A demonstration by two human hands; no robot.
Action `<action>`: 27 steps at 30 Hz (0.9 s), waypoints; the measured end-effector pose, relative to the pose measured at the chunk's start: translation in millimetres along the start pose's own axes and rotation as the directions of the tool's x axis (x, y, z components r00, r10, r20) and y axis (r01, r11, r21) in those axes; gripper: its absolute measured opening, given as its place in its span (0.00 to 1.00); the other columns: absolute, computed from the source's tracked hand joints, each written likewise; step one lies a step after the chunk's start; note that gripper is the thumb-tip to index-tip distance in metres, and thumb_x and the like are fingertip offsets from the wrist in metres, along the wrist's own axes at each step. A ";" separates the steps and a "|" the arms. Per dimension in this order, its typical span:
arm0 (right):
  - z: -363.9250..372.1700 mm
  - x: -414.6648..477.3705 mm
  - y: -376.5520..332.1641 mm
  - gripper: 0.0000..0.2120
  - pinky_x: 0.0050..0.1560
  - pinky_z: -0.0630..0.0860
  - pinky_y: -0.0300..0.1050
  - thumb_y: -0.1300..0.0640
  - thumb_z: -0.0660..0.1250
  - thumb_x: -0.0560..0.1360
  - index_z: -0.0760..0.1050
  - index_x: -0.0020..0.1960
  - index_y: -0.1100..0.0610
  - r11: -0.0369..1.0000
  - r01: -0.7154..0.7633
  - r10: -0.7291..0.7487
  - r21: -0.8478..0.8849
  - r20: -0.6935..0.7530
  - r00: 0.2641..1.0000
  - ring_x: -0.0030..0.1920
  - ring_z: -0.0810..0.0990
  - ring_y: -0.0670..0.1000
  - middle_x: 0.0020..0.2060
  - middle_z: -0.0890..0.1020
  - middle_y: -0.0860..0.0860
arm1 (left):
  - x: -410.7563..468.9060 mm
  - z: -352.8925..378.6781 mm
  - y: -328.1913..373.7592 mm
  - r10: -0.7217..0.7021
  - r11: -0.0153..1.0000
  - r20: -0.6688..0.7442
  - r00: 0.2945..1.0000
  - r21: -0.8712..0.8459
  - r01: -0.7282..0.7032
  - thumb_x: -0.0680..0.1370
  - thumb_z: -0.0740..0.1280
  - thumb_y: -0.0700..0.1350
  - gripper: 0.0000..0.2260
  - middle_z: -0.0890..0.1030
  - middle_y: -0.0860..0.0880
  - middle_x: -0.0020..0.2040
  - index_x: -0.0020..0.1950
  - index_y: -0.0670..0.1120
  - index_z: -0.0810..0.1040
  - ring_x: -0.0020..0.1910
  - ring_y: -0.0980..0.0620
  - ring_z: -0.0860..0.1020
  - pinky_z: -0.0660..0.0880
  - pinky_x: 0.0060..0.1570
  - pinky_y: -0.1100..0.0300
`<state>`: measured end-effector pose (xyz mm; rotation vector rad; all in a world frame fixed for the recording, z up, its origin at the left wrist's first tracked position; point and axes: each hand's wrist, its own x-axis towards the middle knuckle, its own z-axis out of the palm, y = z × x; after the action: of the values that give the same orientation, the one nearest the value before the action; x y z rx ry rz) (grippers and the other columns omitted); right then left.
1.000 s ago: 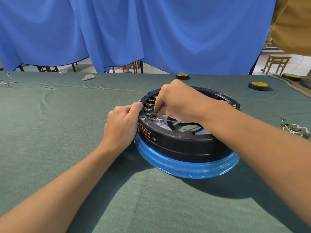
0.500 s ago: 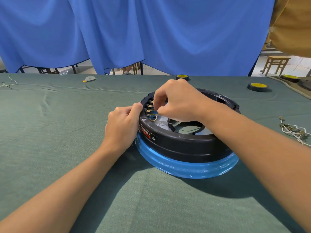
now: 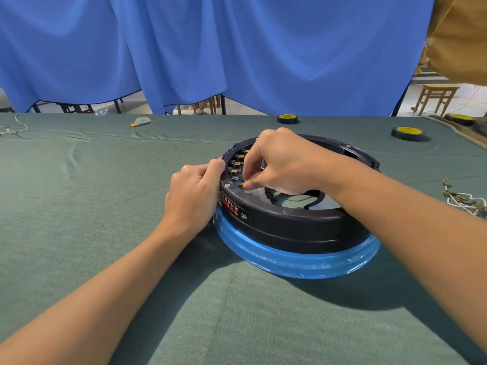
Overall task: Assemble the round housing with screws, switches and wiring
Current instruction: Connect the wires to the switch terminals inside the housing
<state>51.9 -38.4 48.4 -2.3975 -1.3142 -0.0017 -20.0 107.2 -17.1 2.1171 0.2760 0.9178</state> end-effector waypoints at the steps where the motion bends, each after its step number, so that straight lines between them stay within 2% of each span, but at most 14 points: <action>1: 0.5 -0.1 -0.2 0.03 0.34 0.68 0.36 0.54 0.75 0.71 0.85 0.42 0.53 1.000 0.001 -0.001 -0.002 0.002 1.000 0.36 0.74 0.42 0.35 0.82 0.46 | 0.1 0.1 0.2 -0.004 1.000 0.001 1.000 0.005 0.004 0.73 0.55 0.57 0.21 0.65 0.53 0.20 0.33 0.40 0.68 0.29 0.48 0.65 0.66 0.35 0.50; 6: 2.4 -0.7 -2.5 0.02 0.34 0.69 0.35 0.56 0.75 0.72 0.84 0.41 0.53 1.000 0.017 -0.017 0.009 -0.016 1.000 0.34 0.74 0.41 0.32 0.79 0.43 | -1.3 -0.2 0.9 -0.015 1.000 0.021 1.000 0.000 0.015 0.74 0.54 0.57 0.21 0.65 0.53 0.20 0.30 0.42 0.65 0.30 0.46 0.65 0.66 0.37 0.49; 9: 2.6 -0.7 -3.2 0.04 0.35 0.70 0.35 0.57 0.74 0.72 0.83 0.39 0.52 1.000 0.029 -0.029 0.008 -0.023 0.999 0.34 0.74 0.41 0.31 0.79 0.42 | -3.3 0.6 1.3 -0.026 1.000 0.034 0.999 -0.017 0.026 0.75 0.53 0.57 0.21 0.67 0.54 0.20 0.26 0.46 0.65 0.30 0.46 0.65 0.65 0.38 0.49; 14: 1.9 -0.2 -2.4 0.01 0.39 0.76 0.39 0.57 0.75 0.72 0.85 0.42 0.54 0.999 0.032 -0.031 0.014 -0.027 0.999 0.36 0.75 0.41 0.34 0.81 0.44 | -3.7 1.2 2.4 -0.025 0.999 0.046 0.999 -0.039 0.027 0.75 0.53 0.56 0.20 0.69 0.54 0.21 0.26 0.47 0.65 0.31 0.45 0.66 0.67 0.40 0.47; 19: 0.6 -0.8 -2.1 0.01 0.36 0.73 0.35 0.57 0.76 0.71 0.85 0.42 0.54 0.999 0.031 -0.030 0.025 -0.020 0.999 0.34 0.77 0.41 0.31 0.80 0.42 | -4.2 1.1 4.4 -0.021 0.999 0.058 0.998 -0.031 0.023 0.75 0.52 0.56 0.20 0.69 0.55 0.21 0.25 0.49 0.66 0.30 0.47 0.66 0.65 0.39 0.48; 22: -0.7 -1.1 -1.0 0.02 0.38 0.75 0.37 0.56 0.76 0.71 0.86 0.42 0.54 0.999 0.025 -0.024 0.029 -0.014 1.000 0.34 0.78 0.41 0.32 0.82 0.43 | -5.4 0.7 5.6 -0.027 0.999 0.057 0.998 -0.024 0.028 0.75 0.52 0.56 0.20 0.69 0.54 0.21 0.27 0.47 0.64 0.31 0.46 0.66 0.65 0.40 0.47; 27: -1.2 -1.1 -0.8 0.02 0.36 0.73 0.36 0.56 0.76 0.70 0.86 0.41 0.54 0.999 0.011 -0.010 0.040 -0.019 1.000 0.34 0.78 0.41 0.31 0.82 0.43 | -7.0 -0.1 7.1 -0.012 1.000 0.045 0.999 0.001 0.012 0.75 0.50 0.58 0.21 0.70 0.52 0.25 0.27 0.47 0.63 0.34 0.44 0.68 0.65 0.41 0.47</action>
<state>50.9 -39.4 49.6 -2.3515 -1.3065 -0.0015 -25.8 99.3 -15.4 2.1317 0.2654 0.8619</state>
